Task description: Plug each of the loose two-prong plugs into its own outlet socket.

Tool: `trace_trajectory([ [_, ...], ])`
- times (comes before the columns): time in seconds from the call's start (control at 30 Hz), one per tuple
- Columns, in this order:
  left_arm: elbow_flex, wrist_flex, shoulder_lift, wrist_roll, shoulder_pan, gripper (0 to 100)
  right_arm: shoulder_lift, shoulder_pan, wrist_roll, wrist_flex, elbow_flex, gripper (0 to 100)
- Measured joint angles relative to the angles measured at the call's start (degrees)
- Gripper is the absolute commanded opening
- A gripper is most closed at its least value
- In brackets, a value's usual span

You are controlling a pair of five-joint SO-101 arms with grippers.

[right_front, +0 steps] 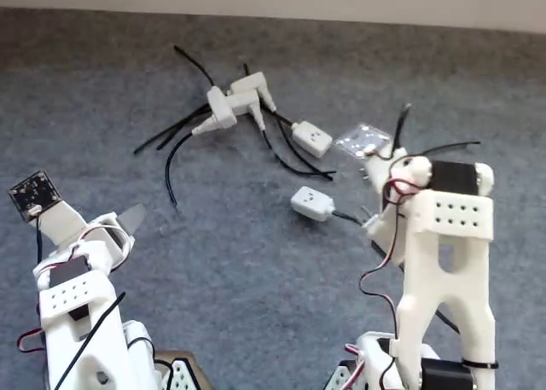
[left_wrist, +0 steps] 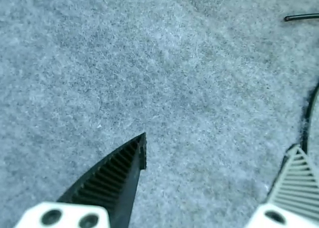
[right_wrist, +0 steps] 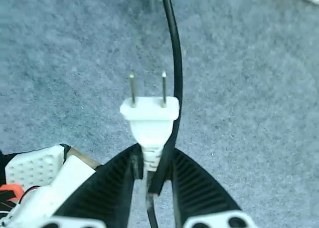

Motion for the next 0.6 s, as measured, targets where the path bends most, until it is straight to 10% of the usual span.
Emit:
trace_trajectory([
  [0.6, 0.0, 0.0, 0.0, 0.0, 0.3, 41, 0.0, 34.6, 15.4, 0.0, -18.7, 4.0],
])
